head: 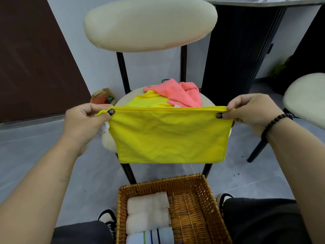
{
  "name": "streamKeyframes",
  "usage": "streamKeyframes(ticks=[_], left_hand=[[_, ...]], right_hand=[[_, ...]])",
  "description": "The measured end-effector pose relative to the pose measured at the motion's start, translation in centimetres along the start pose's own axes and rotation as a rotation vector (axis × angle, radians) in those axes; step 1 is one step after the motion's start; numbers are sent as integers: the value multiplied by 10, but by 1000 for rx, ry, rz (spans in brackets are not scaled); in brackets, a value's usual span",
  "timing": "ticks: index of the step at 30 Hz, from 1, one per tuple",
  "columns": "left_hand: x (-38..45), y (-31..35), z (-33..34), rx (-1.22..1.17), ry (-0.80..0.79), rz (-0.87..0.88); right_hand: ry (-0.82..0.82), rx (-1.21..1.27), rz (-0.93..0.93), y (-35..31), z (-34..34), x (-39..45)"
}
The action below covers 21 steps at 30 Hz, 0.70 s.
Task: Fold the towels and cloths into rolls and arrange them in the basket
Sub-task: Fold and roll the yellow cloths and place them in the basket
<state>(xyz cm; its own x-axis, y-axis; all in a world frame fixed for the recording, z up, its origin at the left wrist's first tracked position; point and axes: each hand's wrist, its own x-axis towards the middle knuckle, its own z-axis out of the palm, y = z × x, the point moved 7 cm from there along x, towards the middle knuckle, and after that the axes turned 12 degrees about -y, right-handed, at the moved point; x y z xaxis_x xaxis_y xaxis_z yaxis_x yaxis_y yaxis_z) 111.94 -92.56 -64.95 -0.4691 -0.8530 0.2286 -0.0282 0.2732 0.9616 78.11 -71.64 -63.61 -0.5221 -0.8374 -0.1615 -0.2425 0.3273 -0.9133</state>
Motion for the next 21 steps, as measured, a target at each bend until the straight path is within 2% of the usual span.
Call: streamKeyframes(ticks=[5, 9, 13, 15, 17, 21], left_hand=[[2, -3, 3, 26, 40, -13], [7, -8, 7, 345, 43, -46], [13, -11, 20, 709, 45, -77], [18, -19, 23, 767, 44, -143], [25, -32, 22, 687, 61, -226], [34, -54, 33, 212, 64, -374]], right_hand=[[-49, 73, 57, 10, 2, 12], [-114, 244, 141, 18, 11, 21], [-47, 331, 199, 24, 15, 31], [-13, 369, 206, 25, 20, 37], [24, 391, 214, 25, 26, 43], [94, 507, 175, 28, 35, 56]])
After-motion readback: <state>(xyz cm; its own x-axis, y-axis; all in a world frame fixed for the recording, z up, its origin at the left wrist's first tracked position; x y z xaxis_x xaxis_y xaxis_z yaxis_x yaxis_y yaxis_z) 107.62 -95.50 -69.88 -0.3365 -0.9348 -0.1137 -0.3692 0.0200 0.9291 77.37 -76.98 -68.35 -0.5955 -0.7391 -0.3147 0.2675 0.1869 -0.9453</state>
